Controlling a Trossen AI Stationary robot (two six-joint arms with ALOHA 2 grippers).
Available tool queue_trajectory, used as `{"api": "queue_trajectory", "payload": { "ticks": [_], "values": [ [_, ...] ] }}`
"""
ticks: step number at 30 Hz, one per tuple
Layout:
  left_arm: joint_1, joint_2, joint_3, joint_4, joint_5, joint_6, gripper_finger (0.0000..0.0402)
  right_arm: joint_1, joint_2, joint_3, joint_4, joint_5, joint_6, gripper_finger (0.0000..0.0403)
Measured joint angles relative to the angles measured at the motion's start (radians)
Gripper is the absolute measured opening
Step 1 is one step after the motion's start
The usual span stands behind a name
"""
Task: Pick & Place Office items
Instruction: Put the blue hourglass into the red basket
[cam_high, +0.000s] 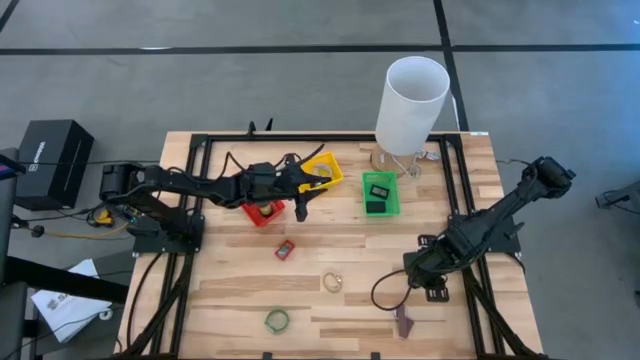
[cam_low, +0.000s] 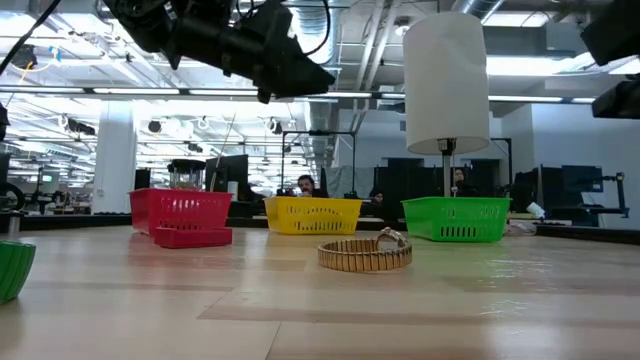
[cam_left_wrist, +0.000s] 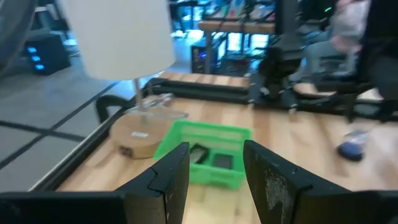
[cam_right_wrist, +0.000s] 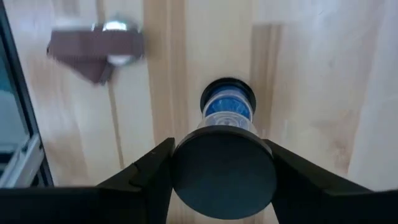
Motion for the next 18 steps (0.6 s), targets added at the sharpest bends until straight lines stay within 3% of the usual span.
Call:
{"api": "queue_trajectory", "payload": {
  "ticks": [8,14,18],
  "values": [
    [-0.016,0.001,0.0,0.027,0.149,-0.059,0.0144,-0.099,0.0,0.0,0.119,0.016,-0.11,0.02],
    [-0.102,0.01,0.0,0.035,0.159,0.014,0.0147,-0.208,0.0,0.0,0.188,0.064,-0.227,0.0202],
    [-0.145,0.01,0.0,0.042,0.159,0.024,0.0172,-0.288,0.0,0.0,0.228,0.064,-0.3,0.0202]
  ]
}}
